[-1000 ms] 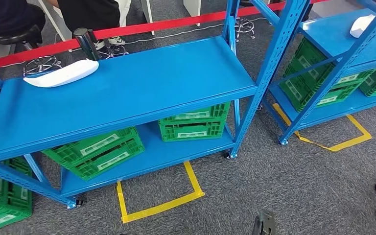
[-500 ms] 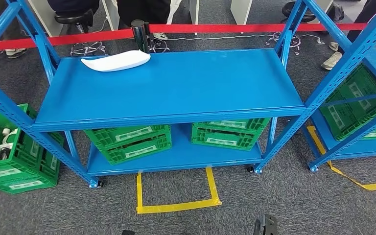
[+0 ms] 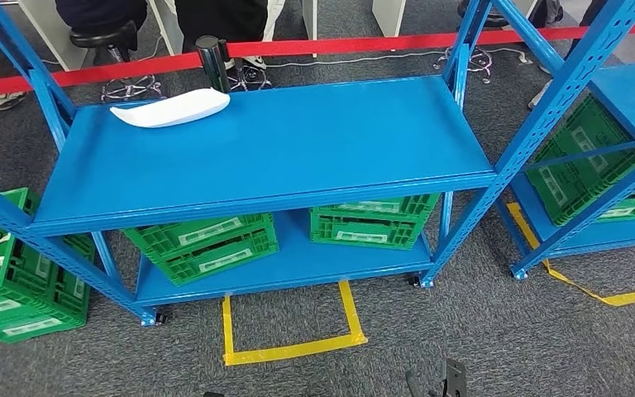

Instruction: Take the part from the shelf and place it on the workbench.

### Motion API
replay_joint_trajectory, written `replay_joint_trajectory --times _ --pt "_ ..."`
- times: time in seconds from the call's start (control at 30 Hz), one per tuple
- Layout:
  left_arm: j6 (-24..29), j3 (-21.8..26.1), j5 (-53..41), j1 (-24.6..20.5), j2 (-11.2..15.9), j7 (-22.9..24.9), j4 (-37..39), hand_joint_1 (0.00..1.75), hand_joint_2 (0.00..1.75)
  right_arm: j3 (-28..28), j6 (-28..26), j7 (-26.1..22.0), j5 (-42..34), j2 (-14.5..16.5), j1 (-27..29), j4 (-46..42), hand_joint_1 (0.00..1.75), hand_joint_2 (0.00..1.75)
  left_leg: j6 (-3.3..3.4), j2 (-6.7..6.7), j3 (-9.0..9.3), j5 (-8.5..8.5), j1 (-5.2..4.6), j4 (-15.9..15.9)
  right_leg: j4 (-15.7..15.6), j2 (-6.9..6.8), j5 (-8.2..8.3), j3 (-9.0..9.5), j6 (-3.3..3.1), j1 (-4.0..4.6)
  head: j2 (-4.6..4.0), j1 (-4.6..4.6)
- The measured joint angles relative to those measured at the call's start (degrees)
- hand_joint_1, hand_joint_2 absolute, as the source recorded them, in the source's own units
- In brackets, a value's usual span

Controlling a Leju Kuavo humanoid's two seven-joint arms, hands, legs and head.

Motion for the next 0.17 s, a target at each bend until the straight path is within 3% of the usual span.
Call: replay_joint_trajectory --times 0.17 --pt "0.1 0.0 -0.5 0.0 0.0 1.4 0.0 0.0 1.75 0.2 -0.6 3.1 0.2 0.0 0.0 0.1 0.0 1.75 -0.09 0.0 -0.01 -0.06 -0.03 0.0 0.0 0.04 -0.02 0.02 -0.02 -0.01 0.0 0.02"
